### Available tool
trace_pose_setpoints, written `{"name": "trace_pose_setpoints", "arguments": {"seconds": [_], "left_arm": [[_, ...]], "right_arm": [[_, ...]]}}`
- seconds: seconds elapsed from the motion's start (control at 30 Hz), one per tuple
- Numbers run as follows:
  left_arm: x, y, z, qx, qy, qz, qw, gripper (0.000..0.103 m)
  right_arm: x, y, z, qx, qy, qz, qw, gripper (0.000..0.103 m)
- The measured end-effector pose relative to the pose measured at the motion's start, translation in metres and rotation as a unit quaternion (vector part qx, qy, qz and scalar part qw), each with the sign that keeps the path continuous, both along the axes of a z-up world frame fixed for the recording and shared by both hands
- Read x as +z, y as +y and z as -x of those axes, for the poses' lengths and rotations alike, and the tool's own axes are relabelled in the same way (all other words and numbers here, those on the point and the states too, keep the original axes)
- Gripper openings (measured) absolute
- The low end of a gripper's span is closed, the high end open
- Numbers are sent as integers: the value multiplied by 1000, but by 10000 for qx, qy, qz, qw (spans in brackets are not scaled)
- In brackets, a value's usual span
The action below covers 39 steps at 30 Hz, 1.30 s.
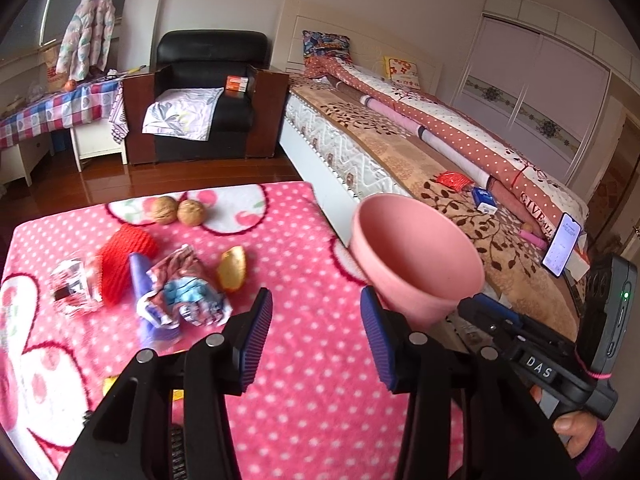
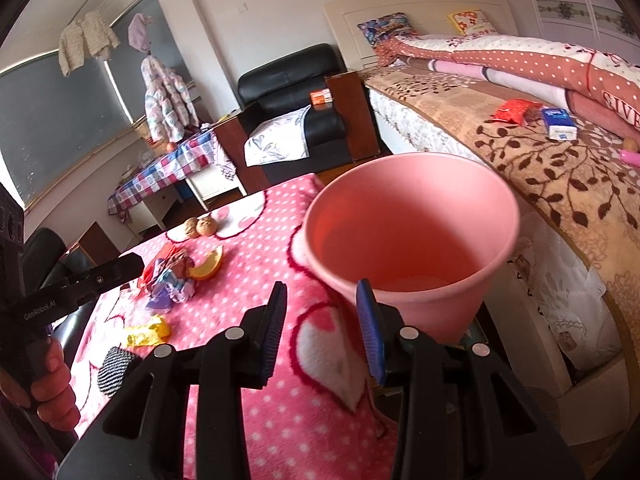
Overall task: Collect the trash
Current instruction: 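Move both open tools back over the table, then grasp the black mesh pad with the left tool while the right tool grasps the yellow foil wrapper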
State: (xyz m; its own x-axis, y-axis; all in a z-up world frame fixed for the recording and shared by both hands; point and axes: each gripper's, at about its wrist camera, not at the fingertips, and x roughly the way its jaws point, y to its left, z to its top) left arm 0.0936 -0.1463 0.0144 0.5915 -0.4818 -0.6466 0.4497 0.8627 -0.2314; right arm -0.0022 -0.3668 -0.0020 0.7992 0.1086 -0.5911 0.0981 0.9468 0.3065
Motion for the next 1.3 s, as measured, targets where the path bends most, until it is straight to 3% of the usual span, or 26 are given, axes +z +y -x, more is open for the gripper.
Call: {"name": "trace_pose_setpoints", "arguments": {"seconds": [0.27,0.5,0.83,0.97,1.1,1.23,1.3], "left_arm": [[-2,46,11,346,-105,-149,9992,49],[-11,101,29,828,-182,-546,9949,53],[-44,167,46,1449,279,-814,9857,53],[-54,180,50,1309,544,-718,9873,53],[-72,182,54,1172,782,-926,9857,53],[-88,177,58,979,1062,-793,9863,53],[-90,176,59,919,1069,-737,9873,46]], "right_arm": [[-2,36,-3,620,69,129,9980,37],[-10,70,-10,1191,223,173,9925,37],[-24,121,-21,2049,573,90,9771,37],[-26,137,-23,2310,625,179,9708,37],[-30,144,-26,2383,720,143,9684,37],[-34,148,-28,2417,801,130,9670,37],[-34,150,-29,2442,810,158,9662,37]]}}
